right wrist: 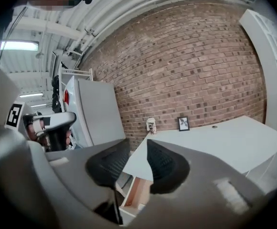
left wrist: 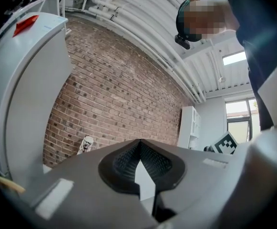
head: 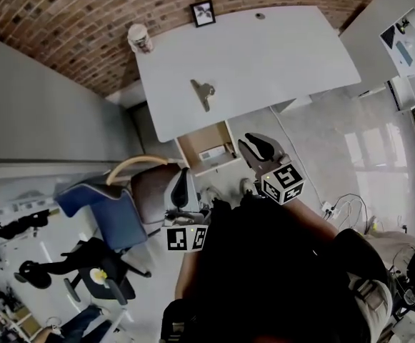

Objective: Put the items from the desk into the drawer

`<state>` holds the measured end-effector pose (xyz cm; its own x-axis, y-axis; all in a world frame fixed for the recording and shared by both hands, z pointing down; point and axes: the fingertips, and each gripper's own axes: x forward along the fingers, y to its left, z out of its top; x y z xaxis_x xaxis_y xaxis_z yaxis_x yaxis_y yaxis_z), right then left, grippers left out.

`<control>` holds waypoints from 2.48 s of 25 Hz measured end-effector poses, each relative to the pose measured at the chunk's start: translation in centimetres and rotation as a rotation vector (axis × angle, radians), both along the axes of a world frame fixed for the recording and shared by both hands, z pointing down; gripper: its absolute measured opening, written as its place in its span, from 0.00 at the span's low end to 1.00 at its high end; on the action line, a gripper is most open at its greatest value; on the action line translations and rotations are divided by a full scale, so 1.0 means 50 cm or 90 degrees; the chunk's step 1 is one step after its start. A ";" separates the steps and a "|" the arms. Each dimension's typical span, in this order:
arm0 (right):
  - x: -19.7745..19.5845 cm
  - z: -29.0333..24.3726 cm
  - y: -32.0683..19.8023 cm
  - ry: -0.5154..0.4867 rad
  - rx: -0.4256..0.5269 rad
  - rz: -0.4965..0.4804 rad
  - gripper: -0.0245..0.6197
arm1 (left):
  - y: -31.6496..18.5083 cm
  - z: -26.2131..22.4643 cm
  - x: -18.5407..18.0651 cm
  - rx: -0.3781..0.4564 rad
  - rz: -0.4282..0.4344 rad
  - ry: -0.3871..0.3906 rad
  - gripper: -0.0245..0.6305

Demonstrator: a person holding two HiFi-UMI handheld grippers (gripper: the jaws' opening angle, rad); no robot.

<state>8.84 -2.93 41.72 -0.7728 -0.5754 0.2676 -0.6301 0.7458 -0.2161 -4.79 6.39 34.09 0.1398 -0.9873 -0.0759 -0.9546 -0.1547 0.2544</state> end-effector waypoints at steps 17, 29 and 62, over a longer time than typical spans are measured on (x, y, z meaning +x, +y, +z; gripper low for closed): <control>-0.053 -0.012 -0.001 0.019 0.001 0.047 0.26 | 0.020 -0.013 -0.072 0.015 0.040 -0.008 0.06; -0.102 0.013 0.035 0.060 -0.009 0.052 0.26 | 0.036 0.006 -0.126 0.011 0.073 0.011 0.06; -0.244 0.343 -0.370 0.409 -0.076 -0.371 0.34 | -0.335 0.069 -0.181 -0.080 -0.011 0.022 0.06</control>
